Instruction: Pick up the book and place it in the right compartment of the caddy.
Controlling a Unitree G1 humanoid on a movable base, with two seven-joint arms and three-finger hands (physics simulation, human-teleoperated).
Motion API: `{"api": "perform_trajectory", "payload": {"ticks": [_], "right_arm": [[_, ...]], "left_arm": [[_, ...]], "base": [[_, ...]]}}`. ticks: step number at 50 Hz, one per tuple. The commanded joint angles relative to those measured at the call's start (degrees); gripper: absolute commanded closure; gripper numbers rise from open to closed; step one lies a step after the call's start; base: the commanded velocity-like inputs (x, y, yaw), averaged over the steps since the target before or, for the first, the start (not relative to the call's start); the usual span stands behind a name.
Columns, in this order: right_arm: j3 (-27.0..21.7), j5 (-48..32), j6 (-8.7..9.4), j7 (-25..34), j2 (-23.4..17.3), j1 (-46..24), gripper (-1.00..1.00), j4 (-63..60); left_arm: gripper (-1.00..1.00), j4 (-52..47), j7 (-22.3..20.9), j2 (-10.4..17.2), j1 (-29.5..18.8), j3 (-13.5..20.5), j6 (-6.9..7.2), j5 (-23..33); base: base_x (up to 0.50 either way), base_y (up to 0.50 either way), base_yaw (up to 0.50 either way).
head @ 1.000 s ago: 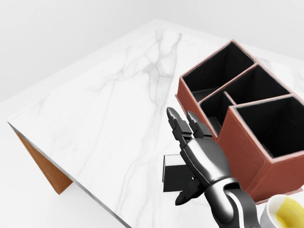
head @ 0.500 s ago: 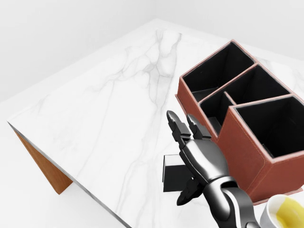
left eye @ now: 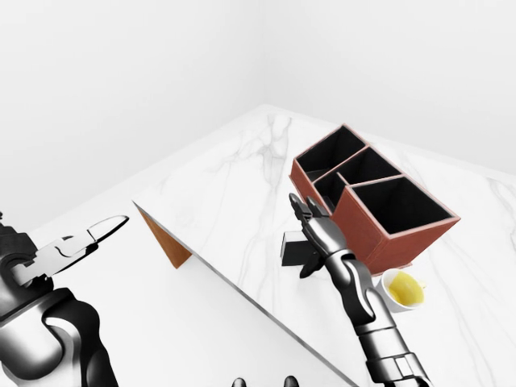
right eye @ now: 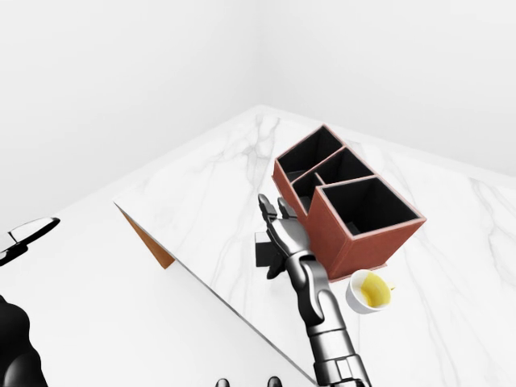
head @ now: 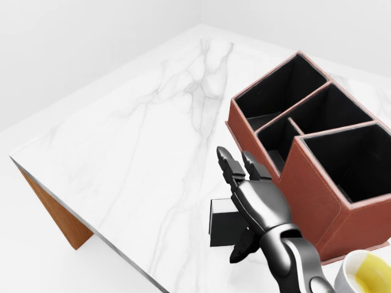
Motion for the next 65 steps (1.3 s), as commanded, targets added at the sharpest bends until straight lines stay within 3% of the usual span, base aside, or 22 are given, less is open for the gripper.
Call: {"api": "perform_trajectory", "payload": {"ticks": [1, 15, 39, 53, 65], "right_arm": [[0.1, -0.3, 0.00, -1.9, -0.1, -1.9, -1.00, 4.6], [0.4, -1.0, 0.00, -3.1, -0.2, -3.9, -1.00, 8.6], [0.4, -4.0, 0.00, 6.2, -0.7, -3.5, -1.00, 4.2], [-0.1, -4.9, 0.00, 7.7, -1.2, -3.7, -1.00, 5.4], [-0.3, -5.3, 0.00, 7.5, -1.9, -5.0, -1.00, 9.1]], "left_arm": [[-1.00, -0.4, 0.0, -0.1, 0.0, -0.1, 0.35, 0.1], [-1.00, -0.4, 0.0, -0.2, 0.1, -0.3, 0.31, 0.4], [-1.00, 0.6, -0.2, -0.2, 0.0, -0.5, -0.60, 0.5], [-1.00, -0.3, -0.1, -0.2, 0.0, -0.5, 0.21, 0.5], [-1.00, 0.2, -0.2, -0.2, 0.1, -0.5, -0.31, 0.6]], "base": [[0.00, 0.00, 0.00], [0.00, 0.00, 0.00], [0.00, 0.00, 0.00], [0.00, 0.00, 0.00], [0.00, 0.00, 0.00]]}}
